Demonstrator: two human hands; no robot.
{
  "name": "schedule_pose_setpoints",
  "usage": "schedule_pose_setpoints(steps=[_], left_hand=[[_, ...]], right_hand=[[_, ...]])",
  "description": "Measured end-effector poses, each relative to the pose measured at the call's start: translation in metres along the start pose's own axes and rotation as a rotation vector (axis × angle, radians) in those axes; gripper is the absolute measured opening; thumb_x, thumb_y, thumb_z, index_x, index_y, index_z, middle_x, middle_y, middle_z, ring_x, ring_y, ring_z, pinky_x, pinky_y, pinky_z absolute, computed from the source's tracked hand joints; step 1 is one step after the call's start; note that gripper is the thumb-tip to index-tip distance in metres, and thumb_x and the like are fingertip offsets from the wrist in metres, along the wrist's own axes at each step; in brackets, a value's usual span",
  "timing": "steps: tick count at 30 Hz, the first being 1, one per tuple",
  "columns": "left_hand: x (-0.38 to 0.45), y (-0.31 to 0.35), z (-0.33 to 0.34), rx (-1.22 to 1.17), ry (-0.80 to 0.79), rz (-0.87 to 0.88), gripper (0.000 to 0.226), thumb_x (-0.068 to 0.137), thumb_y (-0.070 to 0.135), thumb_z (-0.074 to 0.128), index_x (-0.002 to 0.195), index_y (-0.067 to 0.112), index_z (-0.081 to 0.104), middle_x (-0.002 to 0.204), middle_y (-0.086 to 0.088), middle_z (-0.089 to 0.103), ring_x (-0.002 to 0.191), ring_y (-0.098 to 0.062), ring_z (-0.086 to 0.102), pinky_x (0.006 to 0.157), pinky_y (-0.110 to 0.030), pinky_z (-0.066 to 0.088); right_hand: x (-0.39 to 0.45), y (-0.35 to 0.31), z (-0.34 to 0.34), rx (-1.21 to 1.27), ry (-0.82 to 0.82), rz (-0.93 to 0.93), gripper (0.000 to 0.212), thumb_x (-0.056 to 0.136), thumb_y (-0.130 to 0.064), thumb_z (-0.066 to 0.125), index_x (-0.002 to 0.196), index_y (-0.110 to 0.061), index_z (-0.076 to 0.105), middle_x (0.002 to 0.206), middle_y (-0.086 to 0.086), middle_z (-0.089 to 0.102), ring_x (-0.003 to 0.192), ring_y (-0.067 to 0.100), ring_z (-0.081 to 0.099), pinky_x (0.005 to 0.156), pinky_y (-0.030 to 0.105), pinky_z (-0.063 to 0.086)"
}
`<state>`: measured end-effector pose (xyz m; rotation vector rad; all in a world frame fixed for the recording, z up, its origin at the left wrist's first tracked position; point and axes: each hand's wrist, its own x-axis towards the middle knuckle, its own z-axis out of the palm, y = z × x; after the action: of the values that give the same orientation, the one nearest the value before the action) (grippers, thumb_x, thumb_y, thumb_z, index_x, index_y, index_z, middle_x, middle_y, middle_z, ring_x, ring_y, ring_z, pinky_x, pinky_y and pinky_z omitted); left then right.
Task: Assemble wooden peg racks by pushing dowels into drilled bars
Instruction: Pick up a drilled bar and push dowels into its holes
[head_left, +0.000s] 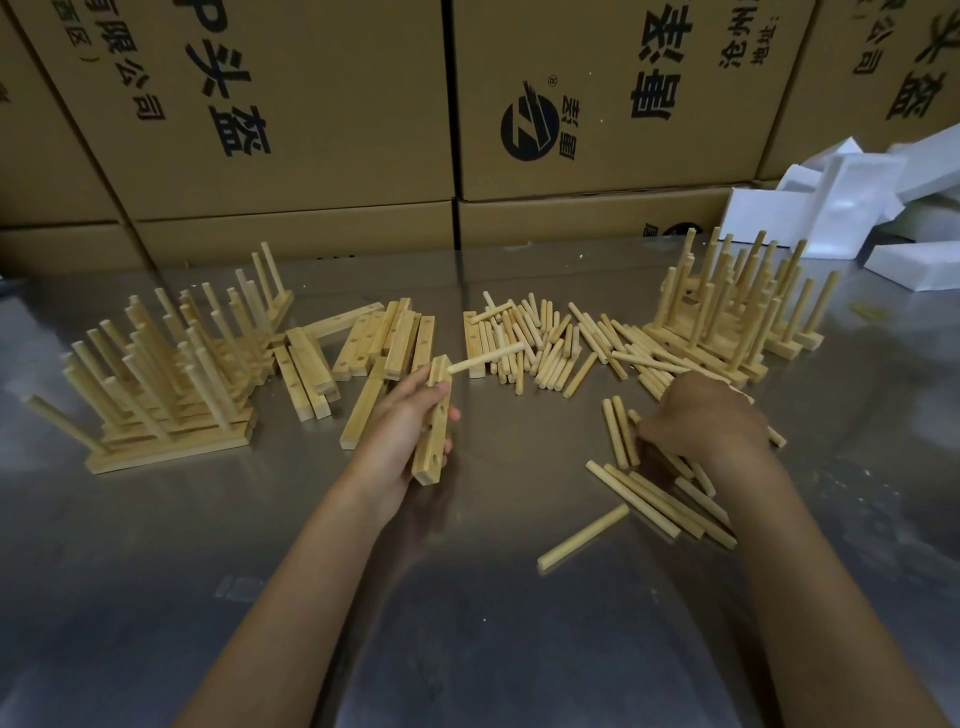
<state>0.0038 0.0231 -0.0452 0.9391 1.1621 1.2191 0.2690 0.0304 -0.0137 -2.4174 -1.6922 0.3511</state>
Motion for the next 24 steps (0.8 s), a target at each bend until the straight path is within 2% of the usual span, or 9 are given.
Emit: schedule_pose_setpoints(steps=[2,4,7,8,10,13,15,18,24], left_hand=[[0.000,0.000,0.001,-0.036,-0.009,-0.003,0.019,0.101,0.025,0.057,0.115,0.038,0.062,0.072,0.001,0.065,0.054,-0.013,0.054,0.048,-0.026,0.045],[0.000,0.001,0.001,-0.107,-0.010,-0.002,0.018,0.102,0.026,0.056,0.116,0.033,0.063,0.073,-0.001,0.064,0.051,-0.012,0.052,0.043,-0.025,0.043],[0.001,-0.001,-0.001,-0.169,0.013,-0.008,0.022,0.105,0.026,0.051,0.124,0.022,0.061,0.072,-0.003,0.061,0.047,-0.012,0.049,0.039,-0.022,0.039],[0.001,-0.001,-0.002,-0.168,0.015,-0.012,0.024,0.105,0.026,0.050,0.127,0.019,0.059,0.070,-0.004,0.059,0.046,-0.013,0.048,0.038,-0.022,0.038],[0.003,-0.003,-0.003,-0.129,0.004,-0.018,0.030,0.105,0.026,0.049,0.133,0.016,0.056,0.068,-0.005,0.056,0.044,-0.013,0.047,0.037,-0.021,0.036],[0.002,-0.004,0.000,-0.087,-0.031,-0.020,0.034,0.104,0.027,0.051,0.136,0.020,0.057,0.065,-0.005,0.056,0.044,-0.014,0.048,0.036,-0.021,0.036],[0.002,-0.004,0.002,-0.094,-0.038,-0.026,0.034,0.103,0.027,0.052,0.136,0.022,0.057,0.064,-0.005,0.056,0.044,-0.014,0.048,0.036,-0.022,0.035],[0.000,-0.002,0.002,-0.101,-0.040,-0.025,0.034,0.103,0.028,0.052,0.136,0.024,0.057,0.061,-0.004,0.055,0.042,-0.013,0.048,0.035,-0.021,0.035],[-0.004,0.002,0.005,0.024,0.002,0.021,0.020,0.103,0.034,0.054,0.118,0.042,0.063,0.058,-0.001,0.059,0.043,-0.011,0.052,0.038,-0.022,0.040]], right_hand=[[-0.002,-0.004,0.003,0.046,0.148,-0.131,0.021,0.088,-0.030,0.063,0.076,-0.014,0.061,0.073,0.003,0.060,0.072,0.023,0.058,0.060,0.029,0.038],[-0.008,-0.012,0.006,0.254,0.246,-0.356,0.012,0.095,-0.025,0.057,0.087,-0.016,0.059,0.074,0.001,0.062,0.068,0.019,0.060,0.053,0.029,0.040],[-0.030,-0.037,0.012,0.550,0.097,-0.662,0.004,0.099,-0.025,0.053,0.096,-0.027,0.052,0.076,-0.006,0.065,0.060,0.006,0.059,0.050,0.021,0.044],[-0.039,-0.047,0.017,0.574,0.039,-0.743,0.005,0.099,-0.026,0.054,0.096,-0.030,0.052,0.075,-0.008,0.063,0.061,0.002,0.057,0.050,0.017,0.042],[-0.051,-0.063,0.031,0.554,0.020,-0.859,0.005,0.097,-0.027,0.056,0.096,-0.031,0.055,0.073,-0.012,0.059,0.062,0.003,0.055,0.052,0.019,0.040],[-0.059,-0.072,0.044,0.454,0.223,-0.933,0.003,0.096,-0.031,0.057,0.099,-0.030,0.060,0.073,-0.016,0.058,0.061,0.004,0.053,0.057,0.026,0.036],[-0.057,-0.071,0.047,0.404,0.302,-0.932,0.007,0.095,-0.029,0.058,0.101,-0.030,0.061,0.083,-0.015,0.061,0.072,0.004,0.053,0.062,0.029,0.042],[-0.055,-0.070,0.050,0.441,0.291,-0.947,0.010,0.093,-0.022,0.061,0.102,-0.025,0.063,0.092,-0.011,0.062,0.086,0.010,0.053,0.073,0.038,0.049],[-0.053,-0.072,0.053,0.521,0.304,-0.966,0.010,0.090,-0.012,0.064,0.098,-0.018,0.066,0.089,-0.009,0.059,0.087,0.008,0.047,0.073,0.029,0.043]])
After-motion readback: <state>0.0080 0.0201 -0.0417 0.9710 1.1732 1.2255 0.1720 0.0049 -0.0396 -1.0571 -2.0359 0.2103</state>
